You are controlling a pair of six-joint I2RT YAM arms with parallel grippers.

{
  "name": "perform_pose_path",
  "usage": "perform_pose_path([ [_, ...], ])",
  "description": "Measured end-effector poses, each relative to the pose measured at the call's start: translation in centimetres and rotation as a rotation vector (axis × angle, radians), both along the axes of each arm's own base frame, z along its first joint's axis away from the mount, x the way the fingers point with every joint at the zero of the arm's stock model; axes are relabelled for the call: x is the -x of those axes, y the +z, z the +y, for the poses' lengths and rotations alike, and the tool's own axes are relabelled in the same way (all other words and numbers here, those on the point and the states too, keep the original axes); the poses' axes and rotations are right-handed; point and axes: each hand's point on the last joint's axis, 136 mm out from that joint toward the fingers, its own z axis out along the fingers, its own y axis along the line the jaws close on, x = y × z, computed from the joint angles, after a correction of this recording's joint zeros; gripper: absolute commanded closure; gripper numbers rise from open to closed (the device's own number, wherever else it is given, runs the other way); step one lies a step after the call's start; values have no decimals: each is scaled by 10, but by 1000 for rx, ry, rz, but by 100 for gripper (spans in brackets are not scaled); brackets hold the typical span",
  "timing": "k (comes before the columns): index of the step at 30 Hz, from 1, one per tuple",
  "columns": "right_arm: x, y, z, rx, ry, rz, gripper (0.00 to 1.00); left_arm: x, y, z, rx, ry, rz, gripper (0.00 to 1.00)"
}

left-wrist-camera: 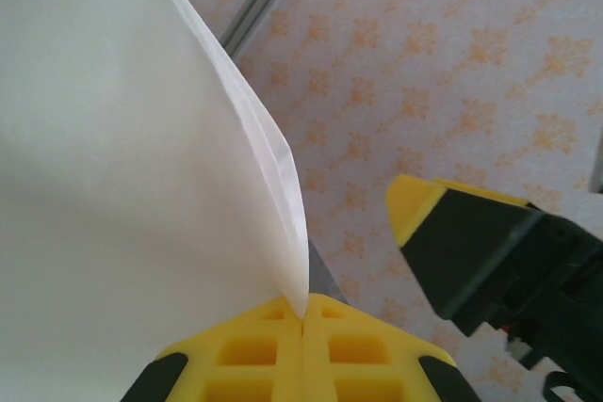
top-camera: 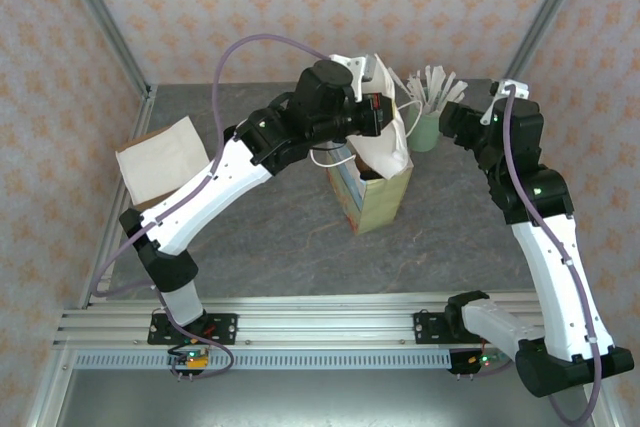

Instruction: Pack the takeout coffee

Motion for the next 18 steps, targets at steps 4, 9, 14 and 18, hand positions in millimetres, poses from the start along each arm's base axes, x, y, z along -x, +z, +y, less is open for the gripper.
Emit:
perform_pose_path([
  [4, 0, -2, 3, -5, 16, 5, 19, -5, -4, 3, -14, 30, -3, 100],
  [9, 0, -5, 6, -15, 30, 12, 19, -14, -8, 8, -29, 73, -8, 100],
  [14, -1, -6, 9, -24, 42, 15, 19, -40, -28, 12, -43, 131, 21, 100],
  [18, -1, -7, 9, -26, 46, 16, 19, -64, -48, 14, -63, 182, 48, 100],
])
